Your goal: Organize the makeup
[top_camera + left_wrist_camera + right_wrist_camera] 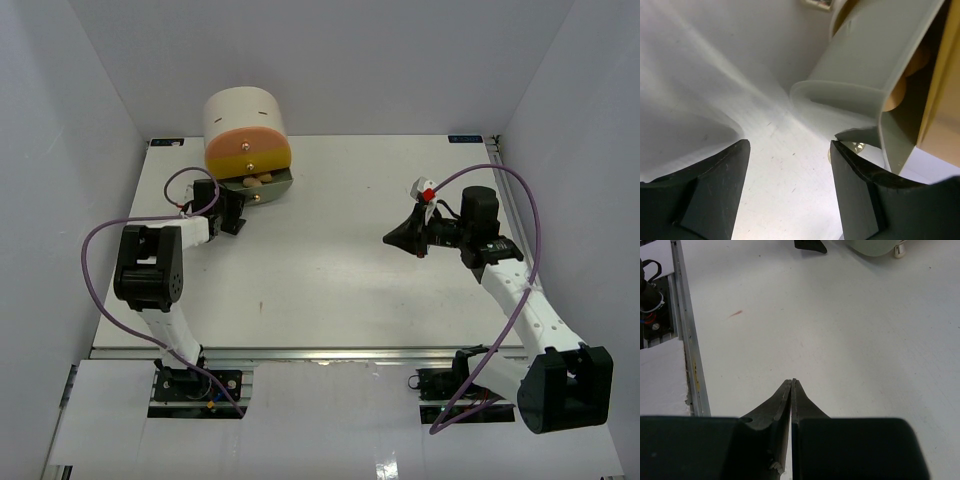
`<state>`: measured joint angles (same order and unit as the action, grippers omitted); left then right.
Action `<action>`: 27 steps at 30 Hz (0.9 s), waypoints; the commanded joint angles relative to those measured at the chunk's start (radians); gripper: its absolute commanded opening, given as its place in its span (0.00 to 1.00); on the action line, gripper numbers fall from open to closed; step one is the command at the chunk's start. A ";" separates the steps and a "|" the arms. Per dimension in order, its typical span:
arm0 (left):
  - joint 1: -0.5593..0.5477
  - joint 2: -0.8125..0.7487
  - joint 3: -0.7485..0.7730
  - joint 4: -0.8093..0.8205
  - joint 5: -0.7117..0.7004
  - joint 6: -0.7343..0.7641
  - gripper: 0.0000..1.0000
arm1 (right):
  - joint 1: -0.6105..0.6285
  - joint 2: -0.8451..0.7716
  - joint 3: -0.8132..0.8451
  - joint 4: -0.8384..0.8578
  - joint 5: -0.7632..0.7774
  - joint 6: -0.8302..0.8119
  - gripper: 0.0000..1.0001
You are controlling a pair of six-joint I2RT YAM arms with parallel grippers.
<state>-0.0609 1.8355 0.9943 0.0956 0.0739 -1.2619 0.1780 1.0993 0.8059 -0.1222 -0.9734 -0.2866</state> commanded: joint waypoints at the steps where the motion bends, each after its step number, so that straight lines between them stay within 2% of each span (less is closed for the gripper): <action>1: -0.005 0.058 0.120 0.063 0.043 0.013 0.77 | -0.005 0.009 0.007 0.011 0.004 -0.016 0.08; 6: -0.003 0.115 0.192 0.031 0.021 0.006 0.77 | -0.009 0.016 0.009 0.004 0.011 -0.023 0.08; 14: 0.001 0.183 0.234 0.103 0.004 -0.057 0.78 | -0.011 0.027 0.011 -0.002 0.016 -0.034 0.08; 21: 0.007 0.221 0.236 0.182 -0.014 -0.141 0.79 | -0.011 0.040 0.016 -0.010 0.030 -0.048 0.08; 27: 0.028 0.209 0.199 0.238 0.019 -0.135 0.79 | -0.011 0.053 0.019 -0.017 0.034 -0.053 0.08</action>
<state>-0.0536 2.0579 1.1959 0.2374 0.0896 -1.3648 0.1703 1.1470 0.8059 -0.1308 -0.9410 -0.3228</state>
